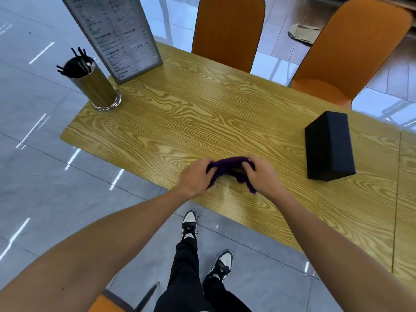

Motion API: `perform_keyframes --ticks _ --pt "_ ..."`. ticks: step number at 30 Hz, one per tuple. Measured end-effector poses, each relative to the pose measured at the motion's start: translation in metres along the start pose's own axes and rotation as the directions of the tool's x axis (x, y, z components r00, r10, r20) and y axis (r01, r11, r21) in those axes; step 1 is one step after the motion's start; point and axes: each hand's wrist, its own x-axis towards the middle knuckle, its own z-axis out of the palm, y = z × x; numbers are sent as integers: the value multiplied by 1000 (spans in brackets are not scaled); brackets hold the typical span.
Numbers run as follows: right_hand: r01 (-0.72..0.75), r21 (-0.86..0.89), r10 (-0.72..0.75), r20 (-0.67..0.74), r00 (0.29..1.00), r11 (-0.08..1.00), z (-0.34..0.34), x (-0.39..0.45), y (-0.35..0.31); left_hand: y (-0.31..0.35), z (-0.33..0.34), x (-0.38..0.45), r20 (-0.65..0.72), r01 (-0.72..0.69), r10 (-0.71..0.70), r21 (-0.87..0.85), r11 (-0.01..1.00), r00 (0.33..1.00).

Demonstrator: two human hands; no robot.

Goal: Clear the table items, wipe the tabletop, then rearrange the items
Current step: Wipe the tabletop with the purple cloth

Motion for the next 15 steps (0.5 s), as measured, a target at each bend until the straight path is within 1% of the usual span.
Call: perform_keyframes --ticks 2,3,4,6,7,9,11,15 --pt "4 -83 -4 -2 1000 997 3 19 4 -5 2 20 -43 -6 8 58 998 999" --pt "8 -156 -3 29 1000 988 6 27 7 -11 6 29 -21 -9 11 116 993 1000" --pt "13 -232 6 83 997 973 11 32 11 -16 9 34 29 -7 1 180 984 1000" --pt "-2 -315 71 208 975 949 20 39 15 -28 18 40 175 -21 -28 274 962 984" --pt "-14 -335 101 244 965 942 24 42 16 -35 22 42 230 -51 -24 314 948 973" --pt "-14 -358 110 250 962 934 31 46 17 -47 29 44 274 -133 18 406 904 961" --pt "-3 -372 106 258 960 928 37 50 17 -54 35 46 278 -184 55 461 868 959" --pt "23 -387 100 295 950 922 47 66 18 -61 36 56 262 -252 136 485 838 955"
